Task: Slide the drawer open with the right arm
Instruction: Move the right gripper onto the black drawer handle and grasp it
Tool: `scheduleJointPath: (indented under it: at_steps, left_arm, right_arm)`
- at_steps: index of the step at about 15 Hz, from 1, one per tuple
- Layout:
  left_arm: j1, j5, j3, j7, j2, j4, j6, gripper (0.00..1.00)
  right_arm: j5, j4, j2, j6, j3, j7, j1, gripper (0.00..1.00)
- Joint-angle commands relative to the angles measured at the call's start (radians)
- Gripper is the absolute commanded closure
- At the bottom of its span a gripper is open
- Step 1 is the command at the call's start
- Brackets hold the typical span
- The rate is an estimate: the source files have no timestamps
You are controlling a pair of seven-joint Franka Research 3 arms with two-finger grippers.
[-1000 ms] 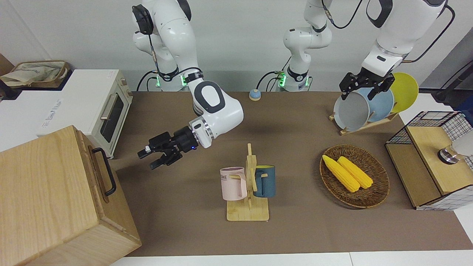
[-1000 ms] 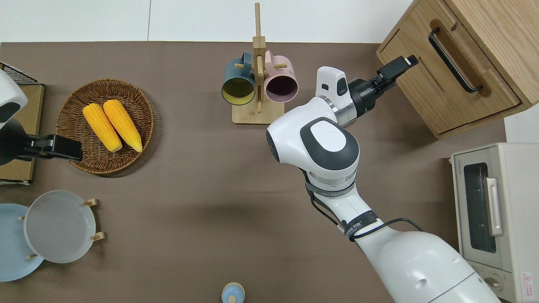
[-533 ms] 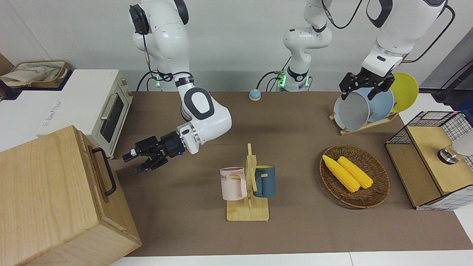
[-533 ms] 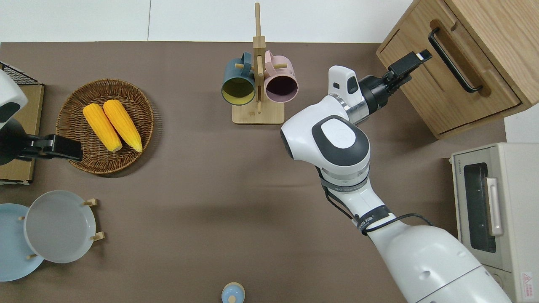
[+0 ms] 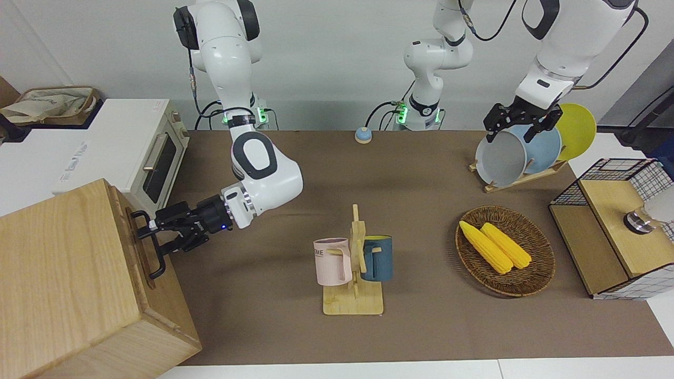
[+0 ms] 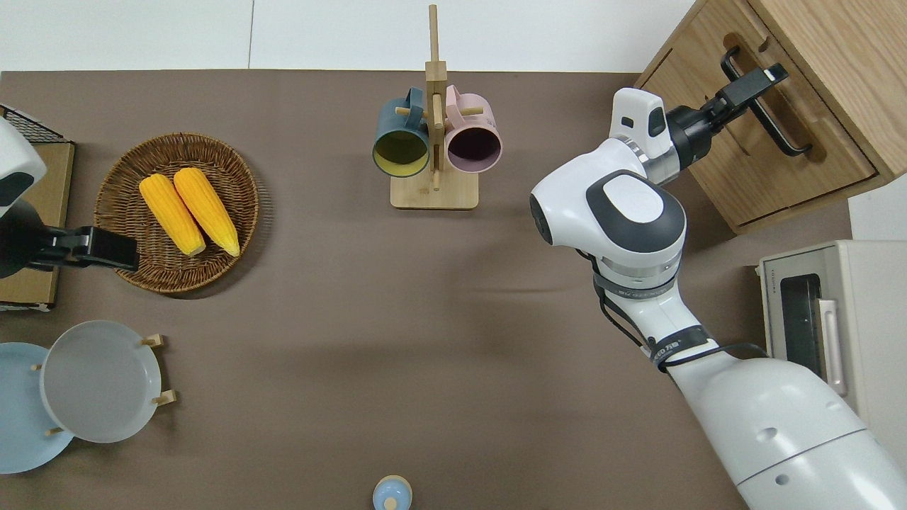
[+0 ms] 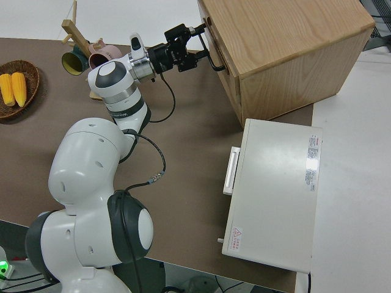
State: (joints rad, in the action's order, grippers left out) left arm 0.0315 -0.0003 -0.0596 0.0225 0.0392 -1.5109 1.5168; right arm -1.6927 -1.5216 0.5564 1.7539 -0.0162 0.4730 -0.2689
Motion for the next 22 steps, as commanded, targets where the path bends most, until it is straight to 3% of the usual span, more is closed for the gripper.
scheduleJointPath:
  at_steps: [1,2,5,7,8,16,22]
  left_arm:
    - [0.004,0.017,-0.006,0.01,0.011,0.026,-0.02,0.01]
    - [0.004,0.017,-0.006,0.01,0.011,0.024,-0.02,0.01]
    - [0.004,0.017,-0.006,0.01,0.011,0.026,-0.02,0.01]
    - [0.004,0.017,-0.006,0.01,0.011,0.024,-0.02,0.01]
    - [0.004,0.017,-0.006,0.01,0.011,0.024,-0.02,0.01]
    - [0.004,0.017,-0.006,0.01,0.011,0.026,-0.02,0.01]
    - [0.004,0.017,-0.006,0.01,0.011,0.026,-0.02,0.01]
  right_arm:
    - [-0.033,-0.014,0.002,0.022,-0.011,0.035,0.014,0.119]
    - [-0.032,-0.014,0.002,0.022,-0.011,0.038,0.013,0.229]
    - [-0.019,-0.012,0.002,0.022,-0.011,0.038,0.013,0.704]
    - [-0.018,-0.012,0.002,0.021,-0.011,0.038,0.013,0.92]
    - [-0.018,-0.012,0.002,0.021,-0.011,0.038,0.013,0.981]
    - [-0.007,-0.011,-0.001,0.021,-0.013,0.036,0.004,1.0]
    - [0.065,0.006,-0.007,-0.001,-0.025,0.024,-0.044,1.0]
